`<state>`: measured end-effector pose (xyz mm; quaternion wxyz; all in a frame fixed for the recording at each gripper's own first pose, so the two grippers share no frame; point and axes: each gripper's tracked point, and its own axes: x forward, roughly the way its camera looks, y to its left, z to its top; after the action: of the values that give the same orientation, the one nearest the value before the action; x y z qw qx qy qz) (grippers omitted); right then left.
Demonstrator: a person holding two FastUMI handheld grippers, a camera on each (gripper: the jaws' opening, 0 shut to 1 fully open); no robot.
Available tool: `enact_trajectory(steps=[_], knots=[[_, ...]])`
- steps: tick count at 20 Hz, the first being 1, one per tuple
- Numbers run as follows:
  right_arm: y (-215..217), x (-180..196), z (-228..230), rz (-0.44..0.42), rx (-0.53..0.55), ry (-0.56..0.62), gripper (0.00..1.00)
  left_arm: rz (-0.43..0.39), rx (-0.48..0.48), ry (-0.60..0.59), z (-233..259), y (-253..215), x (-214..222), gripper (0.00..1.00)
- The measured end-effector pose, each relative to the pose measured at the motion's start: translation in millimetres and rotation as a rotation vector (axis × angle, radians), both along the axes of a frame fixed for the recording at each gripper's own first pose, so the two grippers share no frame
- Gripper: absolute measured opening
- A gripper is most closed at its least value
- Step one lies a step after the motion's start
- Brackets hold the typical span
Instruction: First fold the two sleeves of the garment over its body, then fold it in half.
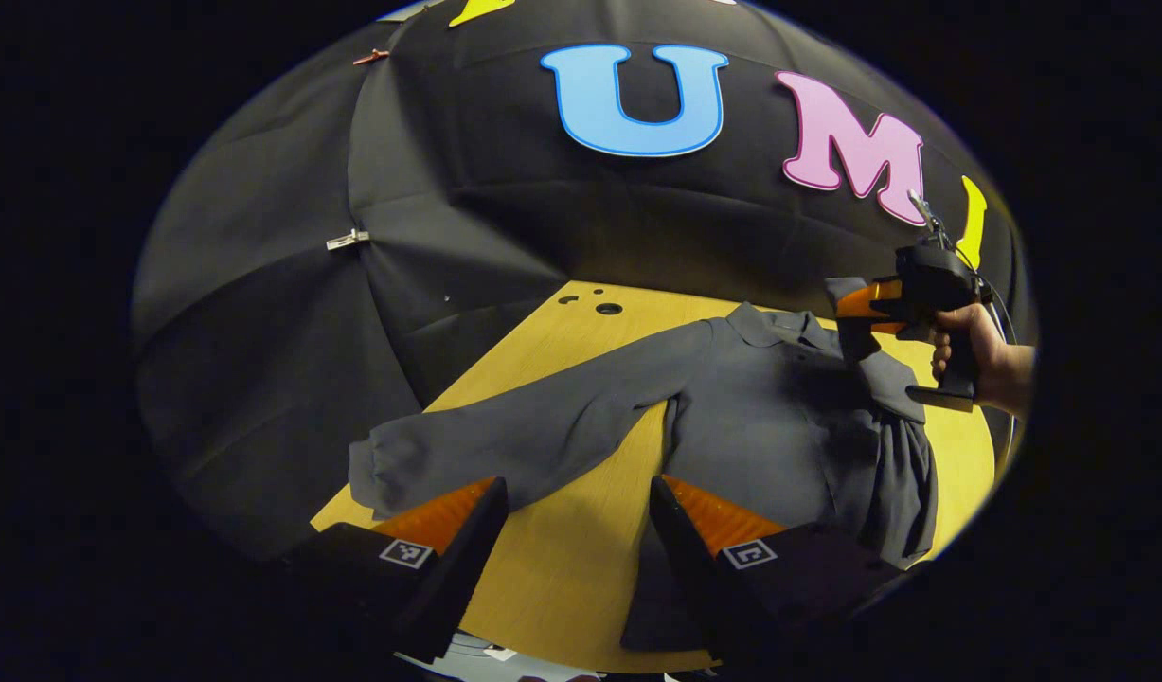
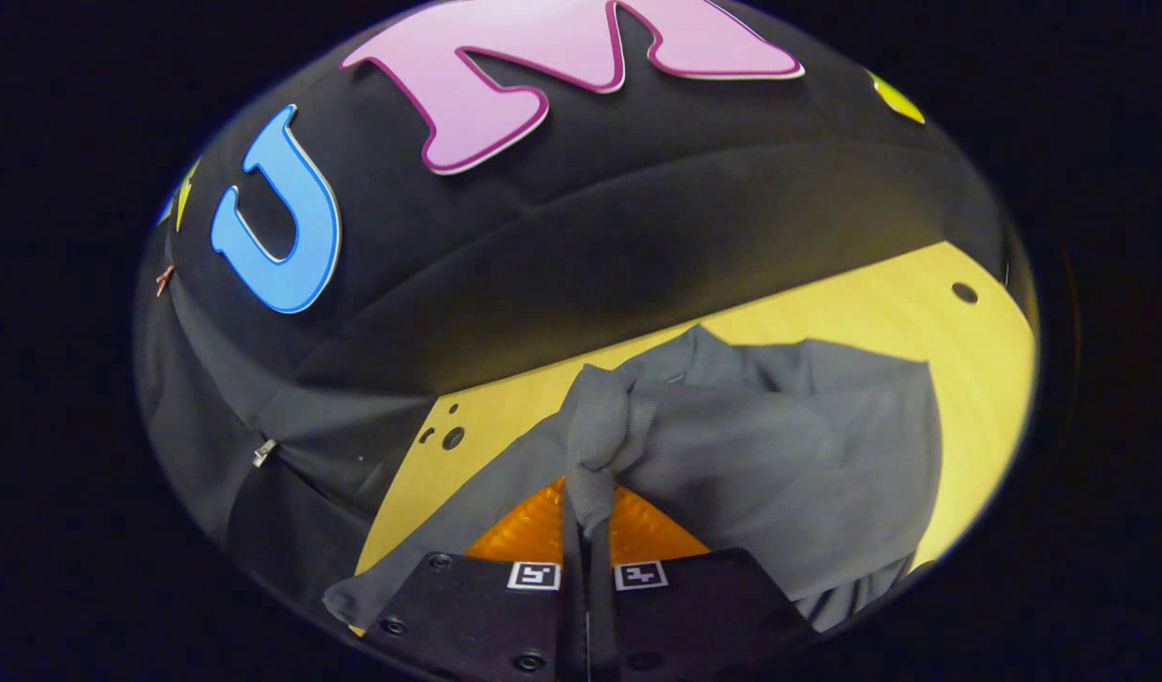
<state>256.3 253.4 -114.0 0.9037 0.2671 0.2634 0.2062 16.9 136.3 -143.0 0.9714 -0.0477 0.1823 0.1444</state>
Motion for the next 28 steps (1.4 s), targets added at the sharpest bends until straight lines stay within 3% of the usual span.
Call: enact_trajectory(steps=[4,5,7,10,14,19,24,28], knots=[[40.6,-12.8,-22.4,0.057,0.095,0.060,0.11,0.030,0.006,-0.010,-4.1,13.7,4.1,0.95],[46.2,-16.3,-27.7,0.067,0.111,0.086,0.07,0.030,0.007,-0.011,-5.2,16.8,4.2,0.95],[51.9,-24.8,-37.8,0.077,0.124,0.128,0.41,0.063,0.008,-0.013,-6.4,37.0,0.3,0.95],[33.6,-24.7,-31.2,0.054,0.047,0.073,0.99,0.155,-0.046,-0.014,-8.5,68.2,-11.2,0.96],[-17.4,-40.1,-13.8,-0.006,-0.111,-0.010,0.98,0.308,-0.083,-0.010,-17.4,124.7,-32.9,0.96],[-126.0,-73.6,21.8,-0.091,-0.323,-0.143,0.98,0.443,-0.141,0.001,-33.3,185.5,-34.2,0.97],[-266.4,-110.9,60.5,-0.262,-0.532,-0.237,0.99,0.453,-0.199,0.033,-55.9,204.9,-15.1,0.96],[-345.1,-162.0,89.6,-0.407,-0.633,-0.277,1.00,0.433,-0.228,0.087,-74.4,209.7,10.6,0.95]])
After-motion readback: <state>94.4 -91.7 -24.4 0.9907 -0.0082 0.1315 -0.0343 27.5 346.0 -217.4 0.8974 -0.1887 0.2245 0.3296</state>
